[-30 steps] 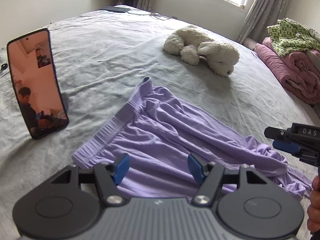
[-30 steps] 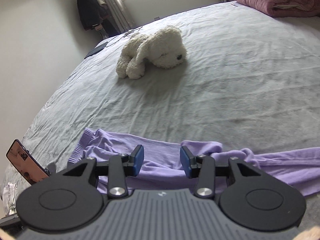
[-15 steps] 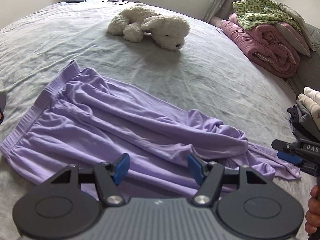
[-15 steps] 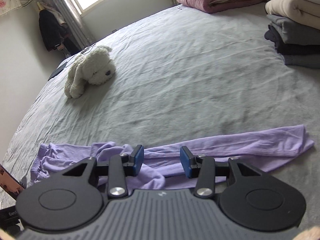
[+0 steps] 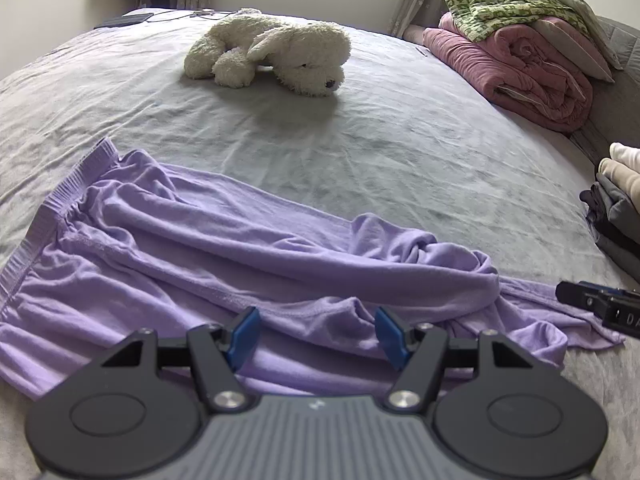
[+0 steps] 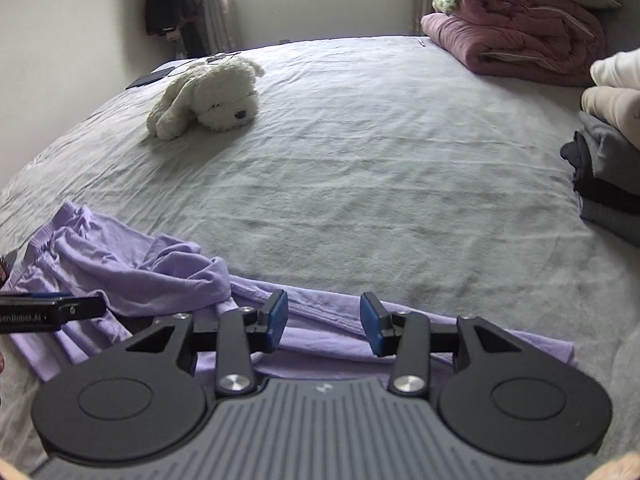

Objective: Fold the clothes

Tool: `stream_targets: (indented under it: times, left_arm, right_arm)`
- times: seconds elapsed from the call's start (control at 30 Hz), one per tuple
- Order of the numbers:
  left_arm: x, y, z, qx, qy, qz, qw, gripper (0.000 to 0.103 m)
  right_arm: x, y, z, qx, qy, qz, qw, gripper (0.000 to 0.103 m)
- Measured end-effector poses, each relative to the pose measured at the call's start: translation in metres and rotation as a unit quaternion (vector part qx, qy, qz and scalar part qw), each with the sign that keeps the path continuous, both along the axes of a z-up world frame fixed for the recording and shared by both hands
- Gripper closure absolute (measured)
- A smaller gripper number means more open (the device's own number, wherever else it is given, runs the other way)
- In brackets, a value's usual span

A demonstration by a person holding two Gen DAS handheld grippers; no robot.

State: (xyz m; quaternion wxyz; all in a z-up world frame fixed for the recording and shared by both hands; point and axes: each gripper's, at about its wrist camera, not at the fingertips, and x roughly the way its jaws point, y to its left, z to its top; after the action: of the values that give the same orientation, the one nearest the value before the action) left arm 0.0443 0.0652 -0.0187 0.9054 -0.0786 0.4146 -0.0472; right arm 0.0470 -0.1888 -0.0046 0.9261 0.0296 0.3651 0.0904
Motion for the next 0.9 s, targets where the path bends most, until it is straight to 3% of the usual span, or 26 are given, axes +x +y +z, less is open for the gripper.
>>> stream_targets:
  times: [0.27,0.43,0.5,0.6,0.77,0.9]
  left_arm:
    - [0.004,0.014,0.01,-0.017,-0.011,0.015,0.9997,0.038]
    - [0.016,0.049,0.015,0.002,-0.025,0.064,0.9976,0.038]
    - [0.022,0.068,0.014,-0.007,-0.019,0.089,0.9958,0.038]
    - [0.027,0.09,0.009,-0.03,-0.007,0.114,0.993,0.039]
    - [0.033,0.099,0.002,-0.044,0.008,0.123,0.9914,0.04]
    - [0.035,0.095,0.002,-0.048,0.006,0.11,0.9927,0.04]
  right_arm:
    - [0.013,0.028,-0.018,-0.035,0.009,0.054,0.998,0.058]
    - [0.014,0.041,-0.03,-0.058,-0.001,0.091,0.994,0.058]
    - [0.013,0.043,-0.033,-0.065,-0.015,0.098,0.993,0.069]
    - [0.013,0.043,-0.034,-0.083,-0.029,0.09,0.992,0.1]
    - [0.023,0.033,-0.023,-0.117,-0.049,0.042,0.991,0.103]
    - [0.024,0.032,-0.016,-0.102,-0.046,0.058,0.992,0.097]
